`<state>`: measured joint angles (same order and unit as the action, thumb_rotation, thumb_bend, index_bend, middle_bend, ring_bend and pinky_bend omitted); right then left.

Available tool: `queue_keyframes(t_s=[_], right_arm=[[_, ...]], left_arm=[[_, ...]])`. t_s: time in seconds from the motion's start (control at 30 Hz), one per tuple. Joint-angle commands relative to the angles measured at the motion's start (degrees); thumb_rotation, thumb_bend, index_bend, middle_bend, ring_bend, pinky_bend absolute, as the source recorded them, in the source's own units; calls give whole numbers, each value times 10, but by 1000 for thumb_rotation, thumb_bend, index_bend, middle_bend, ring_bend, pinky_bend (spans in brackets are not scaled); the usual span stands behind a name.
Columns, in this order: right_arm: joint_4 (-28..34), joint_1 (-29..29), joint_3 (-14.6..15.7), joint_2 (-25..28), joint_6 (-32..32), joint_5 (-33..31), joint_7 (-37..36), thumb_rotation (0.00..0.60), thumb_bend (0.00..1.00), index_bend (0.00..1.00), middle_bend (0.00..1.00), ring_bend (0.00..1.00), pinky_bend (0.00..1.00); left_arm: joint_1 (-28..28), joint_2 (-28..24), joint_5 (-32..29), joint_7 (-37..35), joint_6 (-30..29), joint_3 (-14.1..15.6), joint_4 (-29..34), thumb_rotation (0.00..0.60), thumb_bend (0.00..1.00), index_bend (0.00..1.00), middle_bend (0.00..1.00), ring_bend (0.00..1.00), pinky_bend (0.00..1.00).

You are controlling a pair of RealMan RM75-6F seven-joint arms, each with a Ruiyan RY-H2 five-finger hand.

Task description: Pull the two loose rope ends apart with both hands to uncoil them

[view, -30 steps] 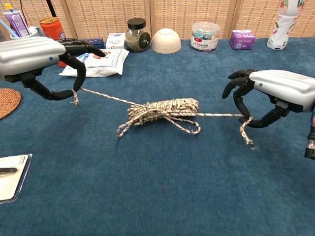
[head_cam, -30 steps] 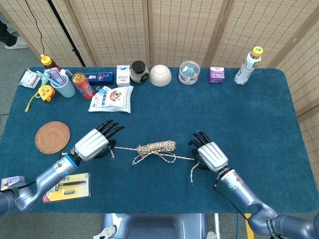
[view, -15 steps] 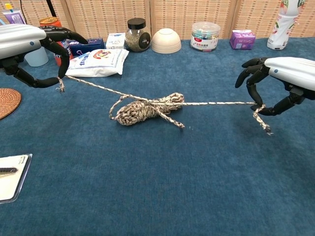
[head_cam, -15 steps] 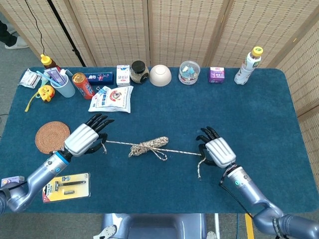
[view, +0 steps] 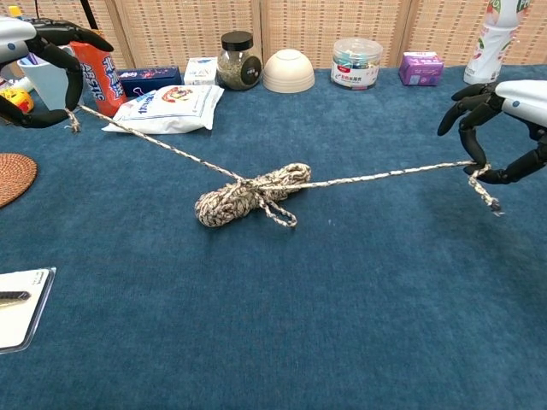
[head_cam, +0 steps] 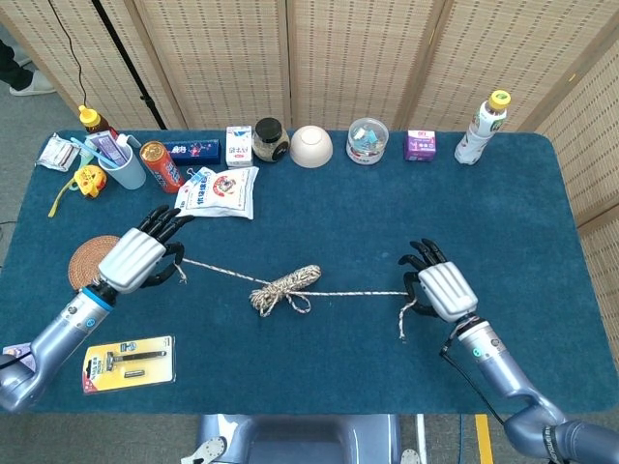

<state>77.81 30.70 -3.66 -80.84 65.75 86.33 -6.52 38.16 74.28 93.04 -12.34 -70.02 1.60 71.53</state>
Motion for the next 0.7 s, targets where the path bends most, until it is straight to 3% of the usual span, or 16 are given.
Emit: queue_keyframes(t_s=[0.03,0.7], right_arm=[[-2,-3,-1,3,2,-2,-2,600,392,685,287,86,0],[-19,-26,-2,25,17,-10,-20,600,391,686,291,89,0]], left_arm=[[-5,-4,-4,-4,-1,-2,-5,600,435,674,119,0,0],[-43,-39,-46,-29,-14,-30,-49,600,435,674,119,0,0]])
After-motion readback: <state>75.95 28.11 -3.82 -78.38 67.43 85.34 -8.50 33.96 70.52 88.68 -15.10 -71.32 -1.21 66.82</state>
